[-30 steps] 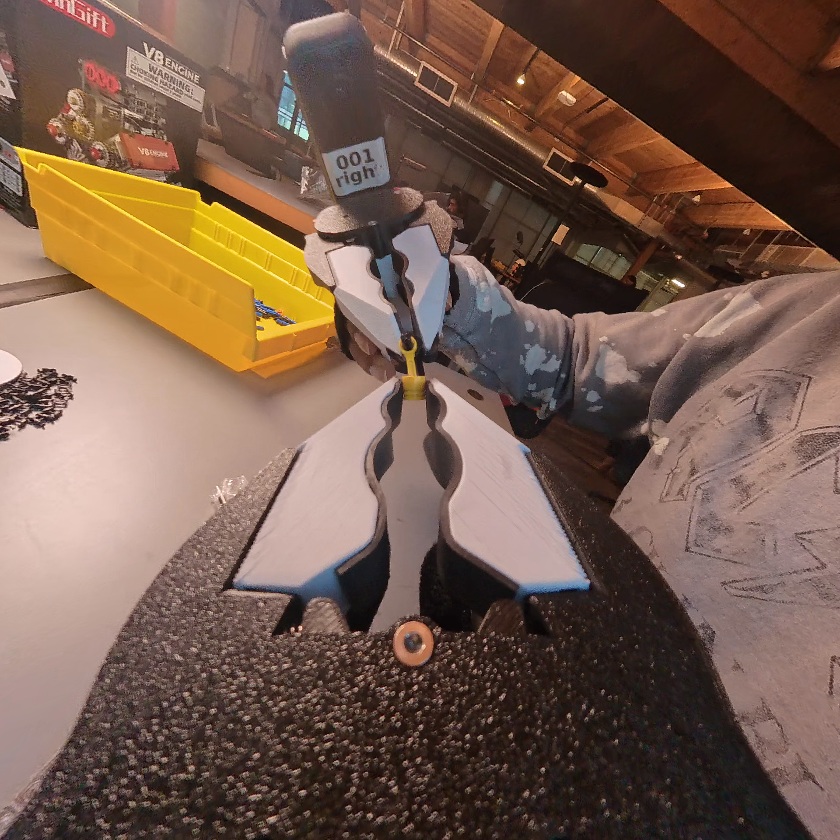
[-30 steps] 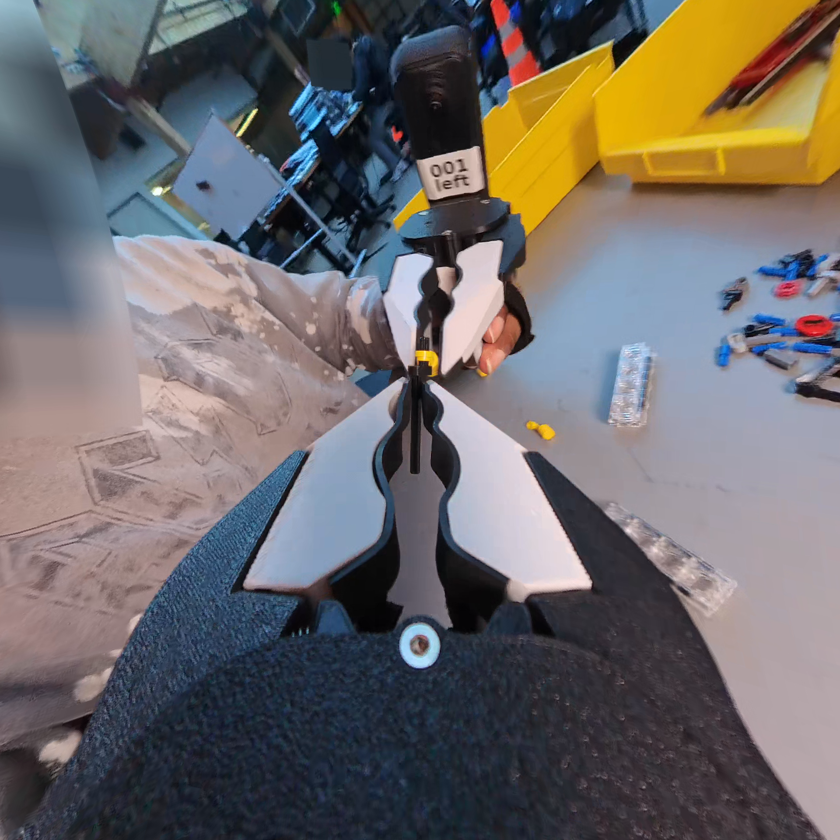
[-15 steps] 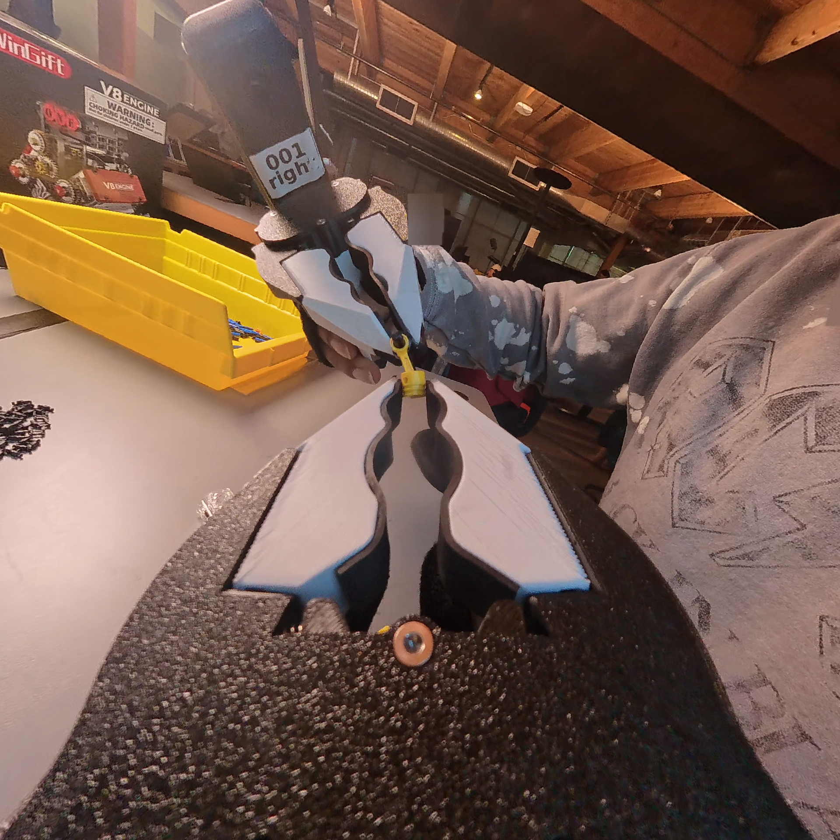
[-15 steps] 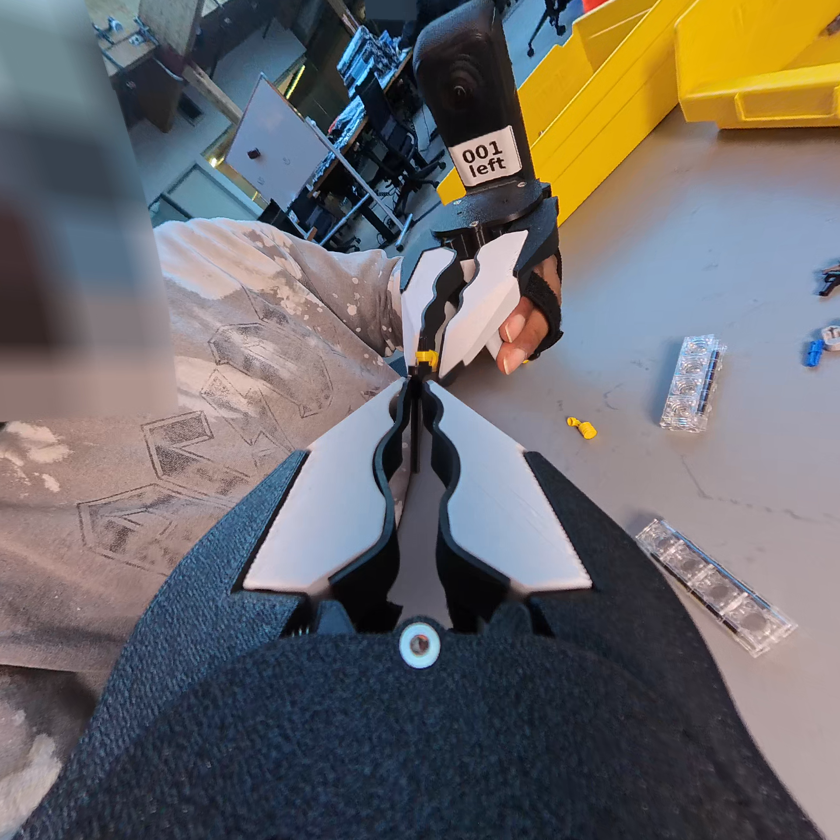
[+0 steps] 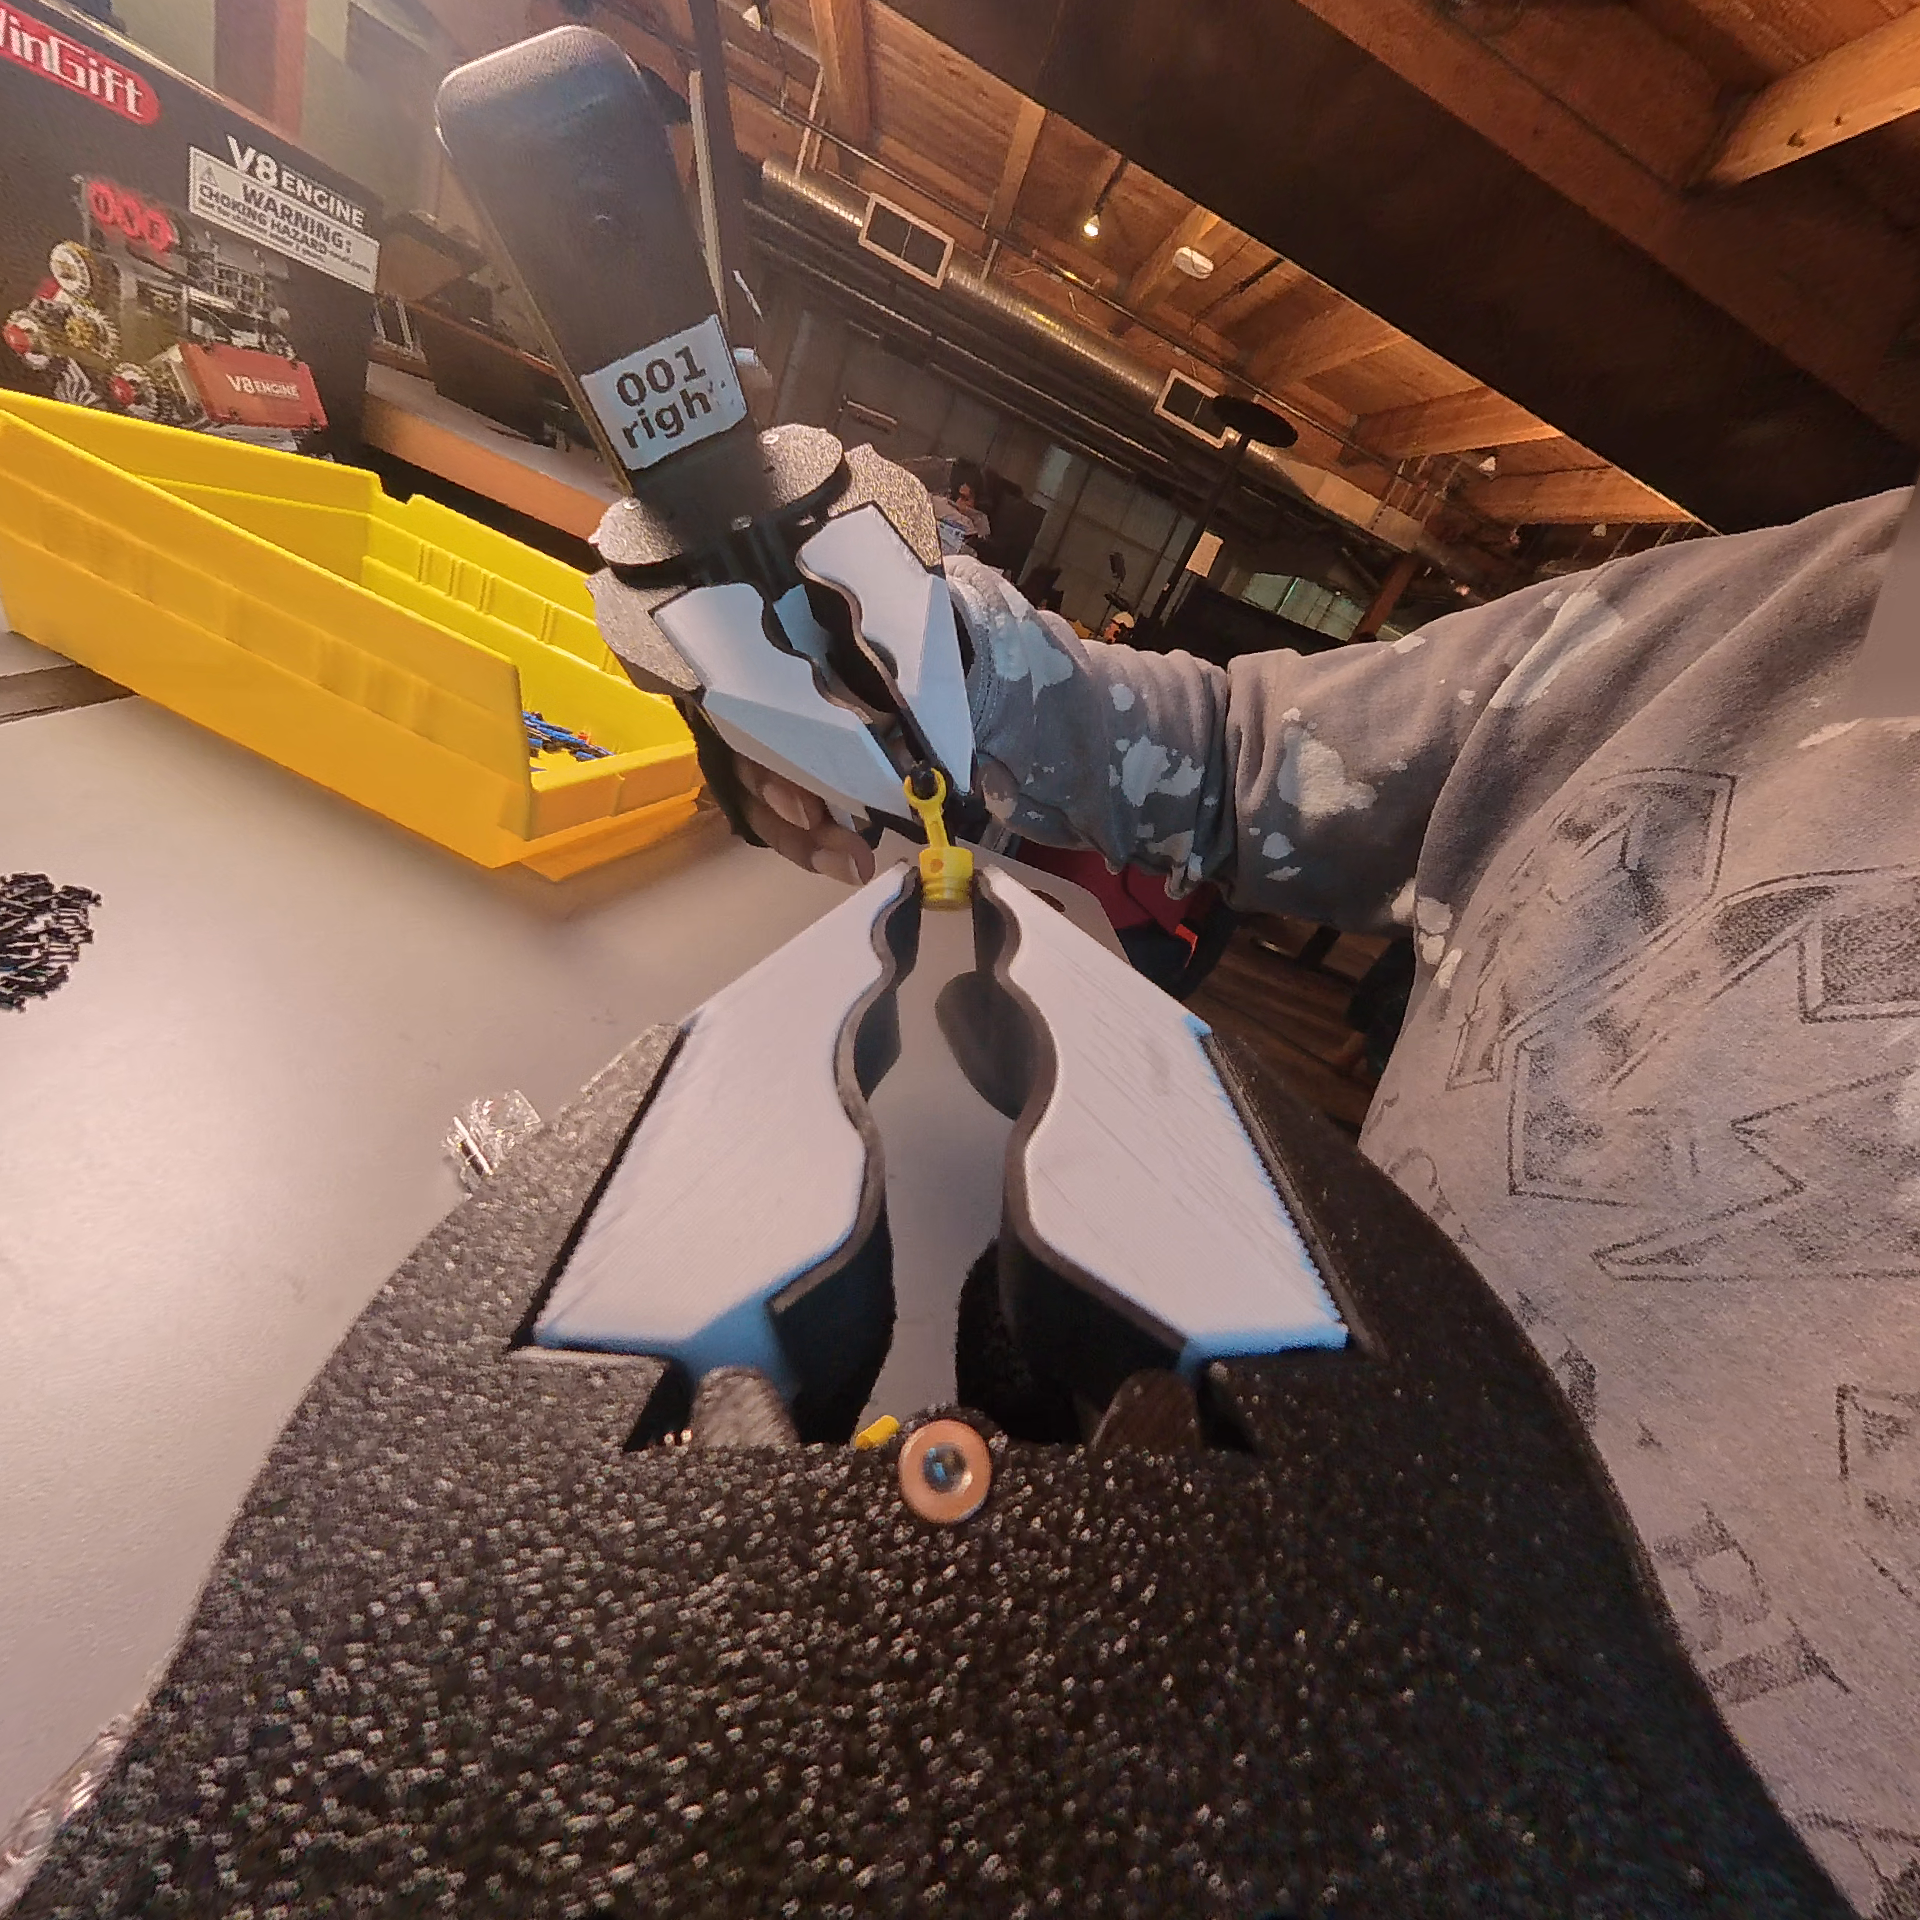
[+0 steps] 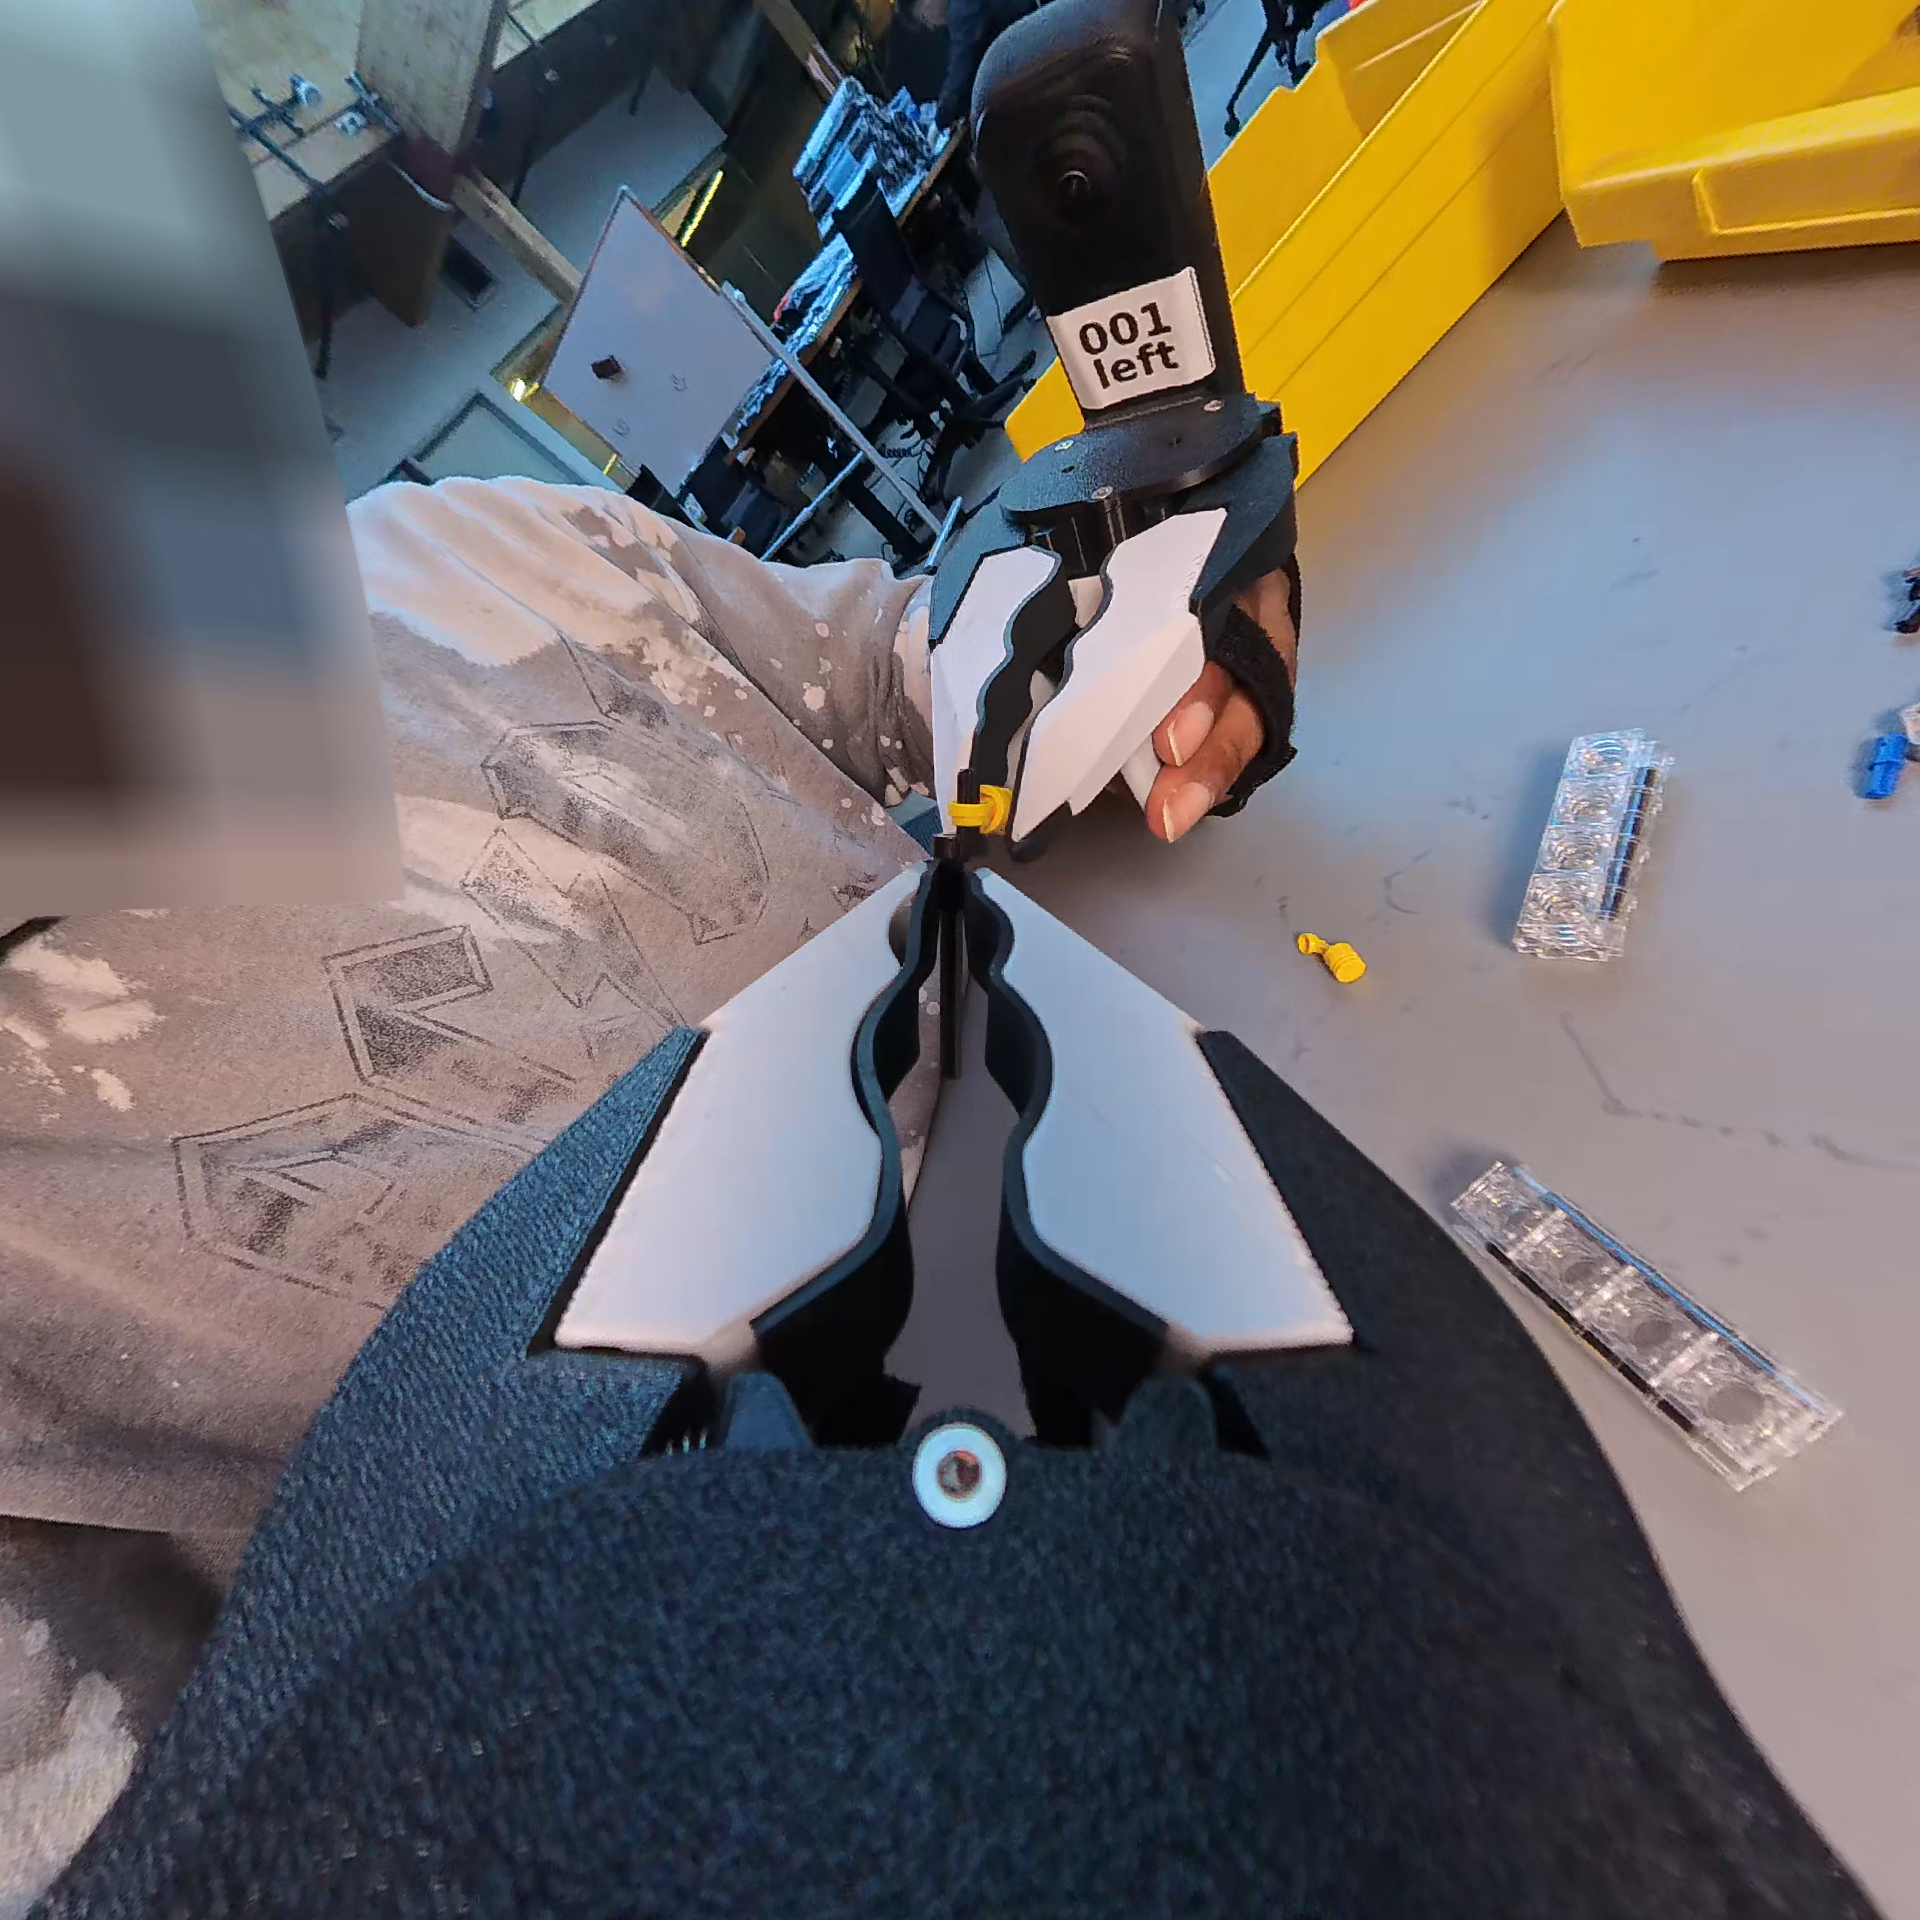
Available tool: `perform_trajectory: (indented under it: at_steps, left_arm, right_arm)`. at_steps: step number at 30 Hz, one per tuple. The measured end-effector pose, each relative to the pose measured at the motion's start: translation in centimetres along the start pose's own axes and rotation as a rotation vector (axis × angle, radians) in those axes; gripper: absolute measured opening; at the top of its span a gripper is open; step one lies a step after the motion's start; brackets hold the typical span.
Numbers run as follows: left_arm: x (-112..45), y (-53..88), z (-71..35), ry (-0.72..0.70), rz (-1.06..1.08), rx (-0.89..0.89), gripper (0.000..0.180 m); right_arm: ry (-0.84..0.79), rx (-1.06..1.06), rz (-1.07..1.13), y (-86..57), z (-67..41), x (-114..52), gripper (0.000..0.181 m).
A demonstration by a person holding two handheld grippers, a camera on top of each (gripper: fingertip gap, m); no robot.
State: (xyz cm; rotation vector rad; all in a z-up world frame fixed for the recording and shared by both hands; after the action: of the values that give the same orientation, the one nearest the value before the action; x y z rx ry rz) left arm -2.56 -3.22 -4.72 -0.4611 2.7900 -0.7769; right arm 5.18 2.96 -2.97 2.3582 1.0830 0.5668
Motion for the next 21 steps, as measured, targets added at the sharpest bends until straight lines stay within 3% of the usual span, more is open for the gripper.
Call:
perform_trajectory:
  at_steps: [7, 21]
  left_arm:
    - [-0.1, 0.3, 0.4, 0.018, -0.006, -0.012, 0.007]
    - [-0.3, 2.5, 2.7, 0.194, -0.055, -0.066, 0.007]
  right_arm:
    - [-0.021, 0.026, 0.001, -0.5, 0.6, 0.0, 0.003]
    - [-0.091, 0.012, -0.090, -3.2, 3.9, 0.0, 0.003]
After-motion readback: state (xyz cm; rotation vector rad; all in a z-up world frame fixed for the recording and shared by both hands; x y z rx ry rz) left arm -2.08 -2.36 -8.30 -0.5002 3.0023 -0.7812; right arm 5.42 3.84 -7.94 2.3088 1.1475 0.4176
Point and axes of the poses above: each gripper's, where its closed fingertips meet, x back along the fingers, z out of its underside, y = z × x across the jaws, the point moved 5 cm from there along x, back along the fingers, and after that the axes turned 9 degrees about x, right-handed, at the moved point
